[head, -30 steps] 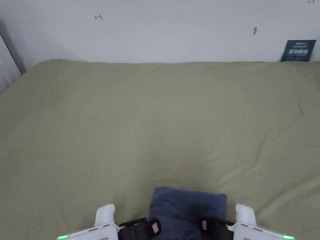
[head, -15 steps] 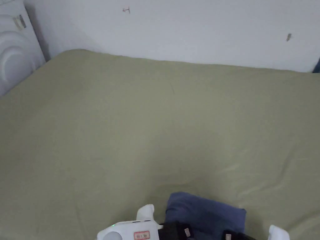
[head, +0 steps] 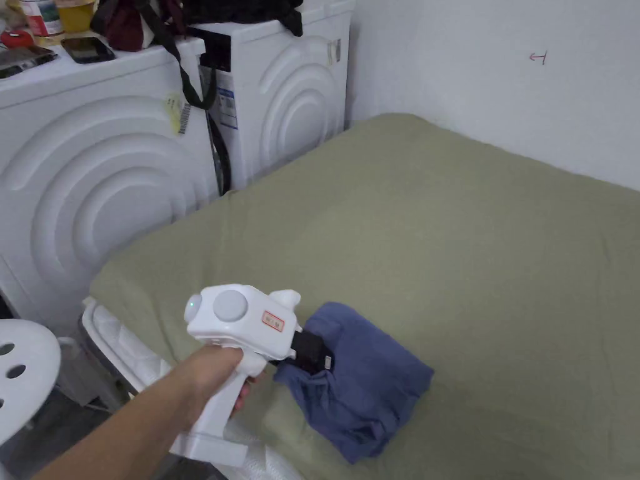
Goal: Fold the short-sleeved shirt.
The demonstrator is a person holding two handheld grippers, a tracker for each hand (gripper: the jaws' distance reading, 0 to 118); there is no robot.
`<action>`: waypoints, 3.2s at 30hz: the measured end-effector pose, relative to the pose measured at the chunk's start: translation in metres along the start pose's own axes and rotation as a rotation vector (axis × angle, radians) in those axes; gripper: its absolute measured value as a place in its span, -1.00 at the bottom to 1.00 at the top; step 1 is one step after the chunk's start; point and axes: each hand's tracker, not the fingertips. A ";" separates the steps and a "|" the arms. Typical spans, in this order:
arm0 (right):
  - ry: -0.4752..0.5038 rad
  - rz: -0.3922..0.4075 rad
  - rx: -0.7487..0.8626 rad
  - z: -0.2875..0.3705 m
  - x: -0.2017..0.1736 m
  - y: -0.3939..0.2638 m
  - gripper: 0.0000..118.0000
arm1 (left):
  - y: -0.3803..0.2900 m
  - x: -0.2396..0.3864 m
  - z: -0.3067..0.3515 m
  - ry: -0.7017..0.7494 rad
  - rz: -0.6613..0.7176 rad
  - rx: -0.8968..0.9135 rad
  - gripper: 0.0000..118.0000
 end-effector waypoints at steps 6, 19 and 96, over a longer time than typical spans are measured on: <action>0.017 0.049 0.006 -0.008 -0.029 0.002 -0.88 | 0.025 -0.065 0.014 0.086 0.062 -0.022 -0.44; -0.112 0.173 0.062 0.023 -0.045 0.010 -0.87 | -0.013 0.025 0.103 0.494 -0.253 0.373 0.68; -0.402 0.304 0.783 0.243 -0.167 0.175 1.00 | -0.137 0.495 0.118 0.032 -0.685 1.005 1.00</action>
